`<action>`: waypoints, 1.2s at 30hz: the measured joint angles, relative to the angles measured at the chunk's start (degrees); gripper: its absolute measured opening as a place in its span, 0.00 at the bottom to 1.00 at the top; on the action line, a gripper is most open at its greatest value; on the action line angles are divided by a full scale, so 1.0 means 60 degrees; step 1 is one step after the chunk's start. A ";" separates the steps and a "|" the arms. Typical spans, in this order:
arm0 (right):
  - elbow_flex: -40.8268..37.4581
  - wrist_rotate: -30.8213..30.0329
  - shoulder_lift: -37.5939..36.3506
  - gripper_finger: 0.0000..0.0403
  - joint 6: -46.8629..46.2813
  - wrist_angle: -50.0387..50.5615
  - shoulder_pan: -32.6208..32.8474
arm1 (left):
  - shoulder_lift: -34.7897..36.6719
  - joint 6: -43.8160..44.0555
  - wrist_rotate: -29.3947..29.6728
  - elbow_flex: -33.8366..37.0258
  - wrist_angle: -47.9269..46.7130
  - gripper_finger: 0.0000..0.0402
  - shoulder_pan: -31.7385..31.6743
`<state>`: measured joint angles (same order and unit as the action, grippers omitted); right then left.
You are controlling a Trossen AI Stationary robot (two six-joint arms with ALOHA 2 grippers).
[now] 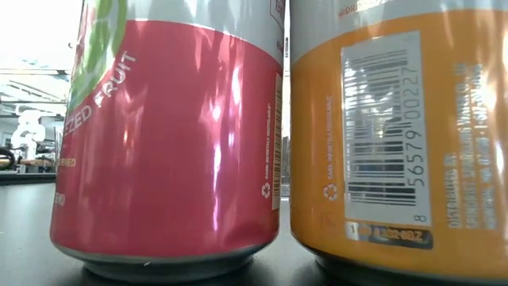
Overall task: Sort soda cans
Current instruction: Move the top left transparent bin to the middle left of the table
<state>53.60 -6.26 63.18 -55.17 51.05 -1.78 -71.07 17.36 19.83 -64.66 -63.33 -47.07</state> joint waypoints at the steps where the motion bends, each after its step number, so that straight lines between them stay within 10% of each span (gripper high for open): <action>1: 0.0000 0.0000 0.0000 0.17 0.0015 0.0001 0.0000 | 0.0000 0.0014 -0.0286 0.0015 -0.0003 0.52 -0.0281; 11: 0.0000 0.0004 0.0004 0.17 0.0087 0.0003 0.0000 | -0.0248 -0.0024 -0.2536 0.0474 0.0594 0.52 -0.1913; 36: 0.0000 0.0043 0.0004 0.17 0.0060 -0.0001 0.0003 | -0.2232 -0.0554 -0.3032 -0.0378 0.1467 0.52 -0.2929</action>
<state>53.60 -6.00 63.20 -54.81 51.05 -1.76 -84.46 14.04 1.63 -66.93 -54.53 -64.64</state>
